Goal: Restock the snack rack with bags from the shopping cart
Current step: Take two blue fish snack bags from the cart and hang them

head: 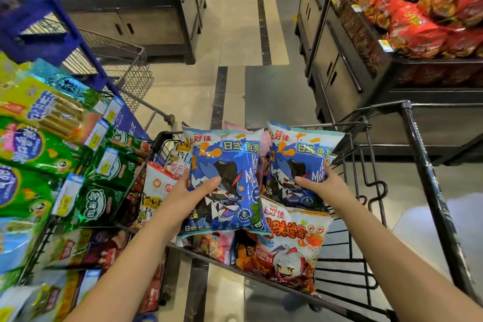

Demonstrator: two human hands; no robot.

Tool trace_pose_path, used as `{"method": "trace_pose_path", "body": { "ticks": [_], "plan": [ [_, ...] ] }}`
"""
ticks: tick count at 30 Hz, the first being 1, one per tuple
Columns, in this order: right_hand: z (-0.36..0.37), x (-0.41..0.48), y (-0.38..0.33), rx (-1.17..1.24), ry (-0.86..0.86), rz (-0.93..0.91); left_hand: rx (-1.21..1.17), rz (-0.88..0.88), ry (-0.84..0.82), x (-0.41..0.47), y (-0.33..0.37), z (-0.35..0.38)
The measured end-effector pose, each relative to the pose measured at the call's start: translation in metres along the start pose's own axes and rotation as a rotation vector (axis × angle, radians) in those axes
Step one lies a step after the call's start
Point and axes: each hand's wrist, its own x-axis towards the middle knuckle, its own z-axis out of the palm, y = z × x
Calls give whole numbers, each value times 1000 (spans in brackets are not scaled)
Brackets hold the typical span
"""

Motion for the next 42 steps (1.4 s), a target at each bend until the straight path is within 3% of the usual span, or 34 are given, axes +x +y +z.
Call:
{"method": "trace_pose_path", "body": {
  "ticks": [4,15,21,30,37,42],
  "plan": [
    [-9,-9,-19,56,18,-65,-1,24,5,2,6,-11],
    [-24,-91,-89,83,-134,-304,69,225,50,-45,55,-51],
    [-1,-116,-100,134,-214,-364,71,266,161,-70,44,-90],
    [49,-127,-118,66,-499,-422,-40,285,474,-163,12,-126],
    [82,-153,-123,-44,-699,-504,-120,207,741,-261,-42,-104],
    [118,-187,-112,-116,-938,-528,-254,198,886,-340,-80,-72]
  ]
}}
